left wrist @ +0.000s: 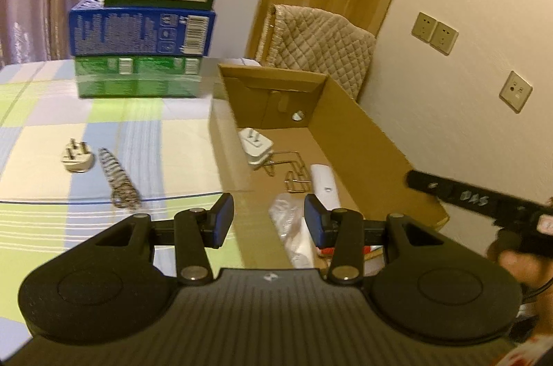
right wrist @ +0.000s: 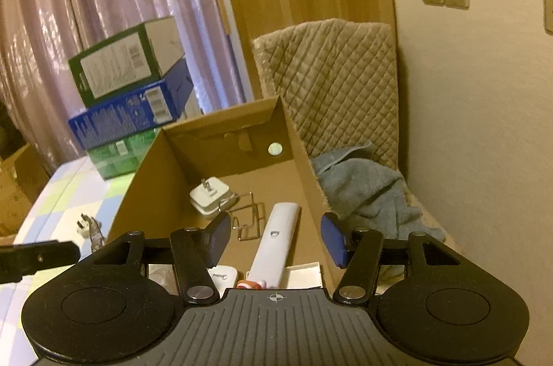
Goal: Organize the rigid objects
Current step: 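Lower the Doraemon figure into the box and open the left tool while the right tool releases the tin, then withdraw both tools from the box back over the table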
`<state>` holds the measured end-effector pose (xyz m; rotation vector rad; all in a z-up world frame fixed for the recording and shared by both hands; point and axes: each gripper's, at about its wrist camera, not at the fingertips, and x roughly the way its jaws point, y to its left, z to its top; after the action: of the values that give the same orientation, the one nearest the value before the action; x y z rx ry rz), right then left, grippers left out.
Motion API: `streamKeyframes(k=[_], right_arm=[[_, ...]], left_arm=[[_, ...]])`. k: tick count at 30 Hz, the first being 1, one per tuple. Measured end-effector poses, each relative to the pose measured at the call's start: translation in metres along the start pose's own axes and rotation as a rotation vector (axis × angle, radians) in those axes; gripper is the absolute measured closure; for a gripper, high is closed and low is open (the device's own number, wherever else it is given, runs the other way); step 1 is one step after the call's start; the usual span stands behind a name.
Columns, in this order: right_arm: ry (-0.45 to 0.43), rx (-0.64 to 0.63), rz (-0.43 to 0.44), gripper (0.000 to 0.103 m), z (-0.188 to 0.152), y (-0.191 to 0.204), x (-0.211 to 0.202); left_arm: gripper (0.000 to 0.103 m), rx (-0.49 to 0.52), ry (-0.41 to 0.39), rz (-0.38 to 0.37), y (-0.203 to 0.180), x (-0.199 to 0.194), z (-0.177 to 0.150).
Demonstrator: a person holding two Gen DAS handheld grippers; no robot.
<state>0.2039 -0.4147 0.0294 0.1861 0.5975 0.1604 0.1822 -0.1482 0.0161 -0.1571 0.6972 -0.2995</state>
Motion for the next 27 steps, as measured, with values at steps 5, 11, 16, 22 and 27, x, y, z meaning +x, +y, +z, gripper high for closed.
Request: streamKeyframes(k=[5, 11, 16, 22, 27], right_arm=[[-0.01, 0.01, 0.019, 0.047, -0.005, 0.011, -0.021], [0.01, 0.011, 0.064, 0.047, -0.018, 0.04, -0.039], [0.033, 0.001, 0.11, 0.046, -0.031, 0.069, -0.048], [0.051, -0.023, 0.149, 0.045, -0.044, 0.101, -0.055], [0.067, -0.043, 0.165, 0.043, -0.052, 0.12, -0.056]], left_arm=[[0.064, -0.032, -0.009, 0.036, 0.016, -0.018, -0.008], [0.064, -0.057, -0.008, 0.08, 0.035, -0.04, -0.019], [0.063, -0.055, -0.019, 0.126, 0.05, -0.061, -0.028], [0.062, -0.051, -0.033, 0.176, 0.066, -0.086, -0.037], [0.056, -0.066, -0.032, 0.204, 0.082, -0.1, -0.047]])
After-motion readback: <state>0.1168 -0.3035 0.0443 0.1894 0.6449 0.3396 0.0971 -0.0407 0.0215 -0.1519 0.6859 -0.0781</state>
